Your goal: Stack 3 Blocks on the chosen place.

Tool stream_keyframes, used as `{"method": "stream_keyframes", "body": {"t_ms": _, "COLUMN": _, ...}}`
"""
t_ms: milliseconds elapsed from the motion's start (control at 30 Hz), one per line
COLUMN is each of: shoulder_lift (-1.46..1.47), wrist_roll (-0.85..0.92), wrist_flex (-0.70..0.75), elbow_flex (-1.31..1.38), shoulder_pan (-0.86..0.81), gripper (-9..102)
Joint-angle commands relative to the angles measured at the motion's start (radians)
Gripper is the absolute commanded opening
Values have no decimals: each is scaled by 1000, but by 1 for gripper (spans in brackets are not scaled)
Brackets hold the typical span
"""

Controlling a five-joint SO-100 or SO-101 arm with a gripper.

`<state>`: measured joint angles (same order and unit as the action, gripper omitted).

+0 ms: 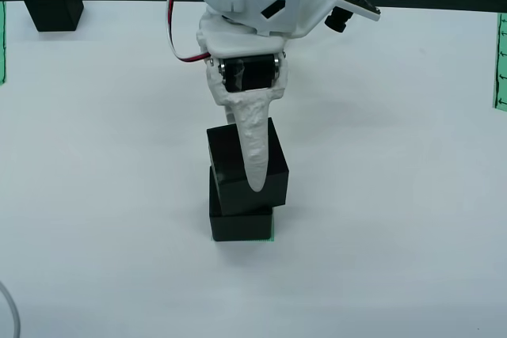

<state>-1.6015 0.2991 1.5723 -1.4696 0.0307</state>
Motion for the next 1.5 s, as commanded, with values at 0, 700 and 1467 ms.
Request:
{"method": "stream_keyframes", "body": {"t_ms": 0, "shoulder_lift": -6, "wrist_roll": 5, "wrist_flex": -5, "elbow_flex": 20, "shoulder_pan": -9, "gripper": 39}}
{"method": "stream_keyframes", "body": {"t_ms": 700, "shoulder_lift": -540, "wrist_roll": 391, "wrist_flex": 0, "elbow_flex": -311, "shoulder_pan": -334, "gripper": 39}}
{"method": "stream_keyframes", "body": {"t_ms": 1467, "shoulder_lift": -666, "wrist_roll": 1072, "wrist_flex": -144, "elbow_flex": -632, "shoulder_pan": -1154, "gripper": 39}}
